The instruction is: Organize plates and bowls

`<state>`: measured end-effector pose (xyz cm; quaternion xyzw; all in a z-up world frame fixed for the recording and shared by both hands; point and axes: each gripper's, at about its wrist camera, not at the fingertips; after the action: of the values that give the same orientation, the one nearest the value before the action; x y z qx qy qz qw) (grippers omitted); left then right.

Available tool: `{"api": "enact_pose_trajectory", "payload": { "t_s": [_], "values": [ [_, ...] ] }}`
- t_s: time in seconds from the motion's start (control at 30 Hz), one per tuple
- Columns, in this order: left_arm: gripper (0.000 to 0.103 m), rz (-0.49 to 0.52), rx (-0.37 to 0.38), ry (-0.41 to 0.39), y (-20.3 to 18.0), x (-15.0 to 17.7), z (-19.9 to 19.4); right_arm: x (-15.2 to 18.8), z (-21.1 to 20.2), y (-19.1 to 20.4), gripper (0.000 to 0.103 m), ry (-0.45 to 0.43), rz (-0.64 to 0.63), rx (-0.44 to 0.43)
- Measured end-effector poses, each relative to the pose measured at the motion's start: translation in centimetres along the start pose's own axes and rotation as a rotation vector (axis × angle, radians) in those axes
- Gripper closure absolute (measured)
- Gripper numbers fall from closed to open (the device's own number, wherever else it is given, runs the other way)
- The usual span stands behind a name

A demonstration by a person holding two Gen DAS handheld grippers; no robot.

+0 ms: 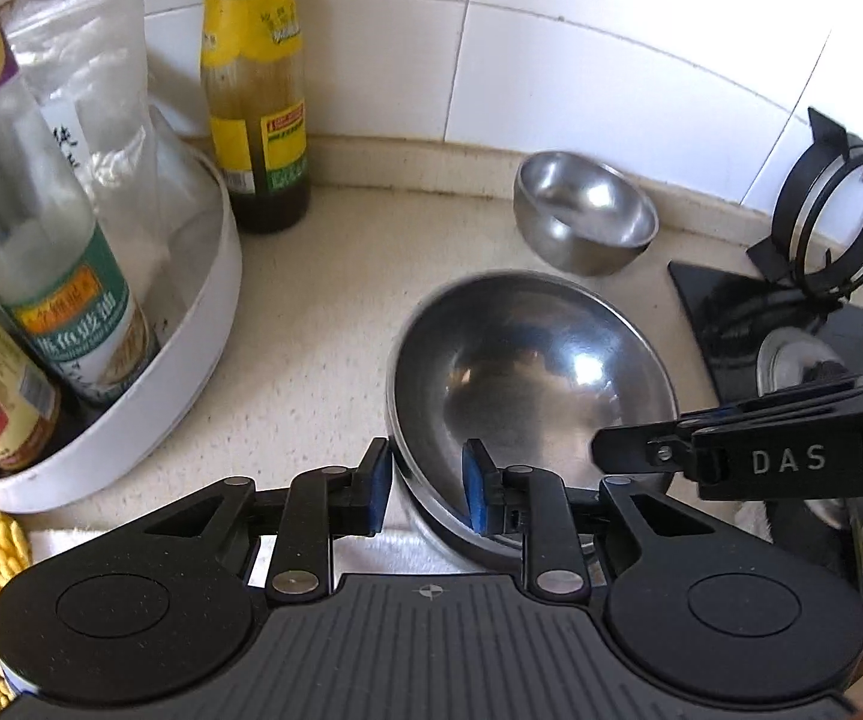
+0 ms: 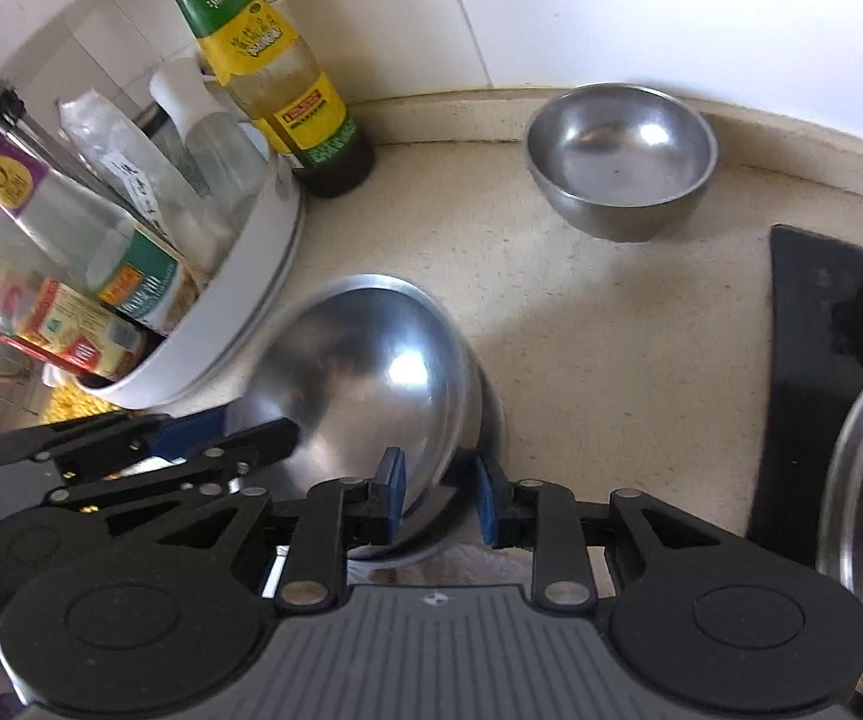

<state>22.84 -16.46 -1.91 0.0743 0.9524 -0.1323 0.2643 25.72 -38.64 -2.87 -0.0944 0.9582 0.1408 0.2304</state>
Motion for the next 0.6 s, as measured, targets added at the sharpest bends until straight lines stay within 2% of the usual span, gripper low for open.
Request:
{"api": "enact_pose_trajectory", "payload": {
  "t_s": [0.27, 0.4, 0.6],
  "values": [
    [0.07, 0.004, 0.008, -0.053, 0.1, -1.2, -1.0, -0.1, -2.8, -3.3, 0.061, -0.074, 0.054, 0.036],
    [0.069, -0.011, 0.05, -0.051, -1.3, -3.9, -0.3, -1.8, -3.2, -6.6, 0.06, -0.1, 0.126, 0.082],
    [0.058, 0.018, 0.051, -0.016, -5.0, -8.4, 2.7, -4.2, -2.9, -10.9, 0.059, -0.129, 0.19, 0.139]
  ]
}}
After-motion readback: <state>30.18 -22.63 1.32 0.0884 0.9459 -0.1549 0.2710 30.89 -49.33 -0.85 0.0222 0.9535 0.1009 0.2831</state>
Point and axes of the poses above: each gripper's, at about its wrist camera, not at the fingertips, and z roughly the way its jaws point, y to its left, x to its underside, and after that the axes turned 13 degrees about -z, right-handed
